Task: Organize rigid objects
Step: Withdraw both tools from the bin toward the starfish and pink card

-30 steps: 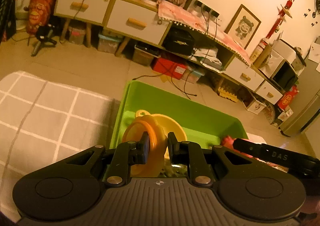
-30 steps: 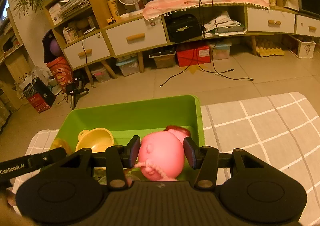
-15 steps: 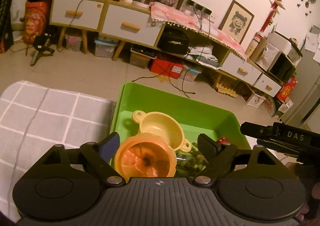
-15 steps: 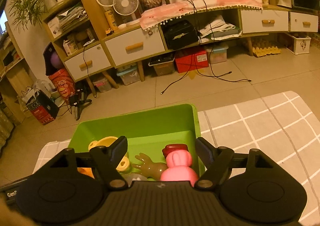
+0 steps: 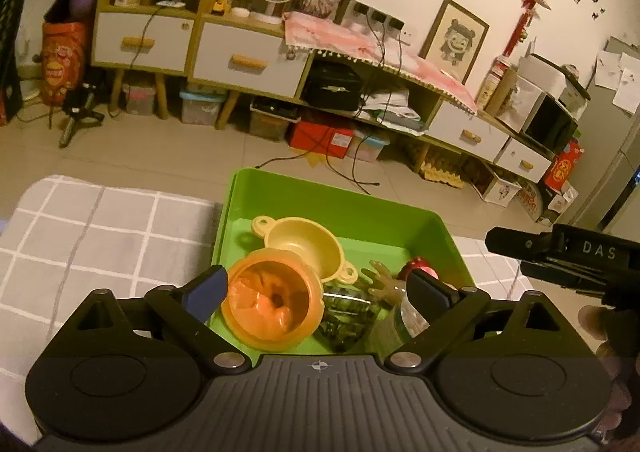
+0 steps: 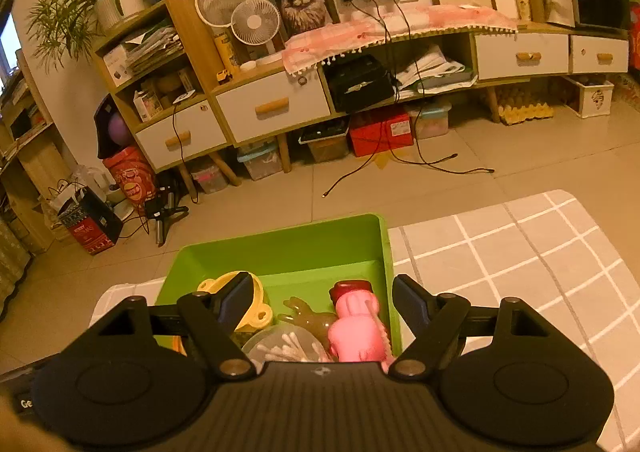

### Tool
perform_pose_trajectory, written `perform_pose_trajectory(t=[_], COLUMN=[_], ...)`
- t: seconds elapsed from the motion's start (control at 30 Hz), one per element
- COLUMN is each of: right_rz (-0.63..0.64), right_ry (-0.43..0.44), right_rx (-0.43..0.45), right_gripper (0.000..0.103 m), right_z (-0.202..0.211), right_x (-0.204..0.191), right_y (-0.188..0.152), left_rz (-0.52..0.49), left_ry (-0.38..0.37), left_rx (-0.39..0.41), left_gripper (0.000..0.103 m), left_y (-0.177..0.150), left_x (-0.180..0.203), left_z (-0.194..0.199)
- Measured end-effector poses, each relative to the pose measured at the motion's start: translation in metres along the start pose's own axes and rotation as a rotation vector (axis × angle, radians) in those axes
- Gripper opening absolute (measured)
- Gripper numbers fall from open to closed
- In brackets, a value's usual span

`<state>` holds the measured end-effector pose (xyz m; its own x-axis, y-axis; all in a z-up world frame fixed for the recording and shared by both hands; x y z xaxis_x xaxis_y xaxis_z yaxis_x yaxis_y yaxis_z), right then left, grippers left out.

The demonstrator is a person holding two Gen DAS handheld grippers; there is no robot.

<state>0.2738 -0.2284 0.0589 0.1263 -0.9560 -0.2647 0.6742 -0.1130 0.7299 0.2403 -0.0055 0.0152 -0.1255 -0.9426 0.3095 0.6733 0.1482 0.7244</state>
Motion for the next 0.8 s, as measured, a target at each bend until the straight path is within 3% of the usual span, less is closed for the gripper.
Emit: perform_pose_trajectory(t=[0.43,0.8], right_rz=[0.041,0.035], right_ry=[0.001,0.011], right_rx=[0.011,-0.023], right_gripper=[0.053,0.054], right_z=[0.046,0.073], right_x=[-0.012,-0.008], right_y=[-0.011,-0.043], left_rz=[-0.034,-0.058], left_ry=[-0.013,0.002], left_rx=[0.012,-0.019], left_gripper=[0.1,0.101], left_y=[-0.019,-0.05], left_x=[0.01,0.007], left_z=[0.034,0.057])
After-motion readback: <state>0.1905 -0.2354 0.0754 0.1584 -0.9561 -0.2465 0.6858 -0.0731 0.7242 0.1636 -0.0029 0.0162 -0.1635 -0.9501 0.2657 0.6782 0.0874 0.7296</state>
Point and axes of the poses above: each gripper's, at about its wrist camera, not at the fingertips, and z roughly against the way its jaws point, x to its right, y to its top, the point moved 6 cm from there along -z, roughly the way its jaws point, and after that the axes turned 1 degree about -x, right-handed, at the moved point
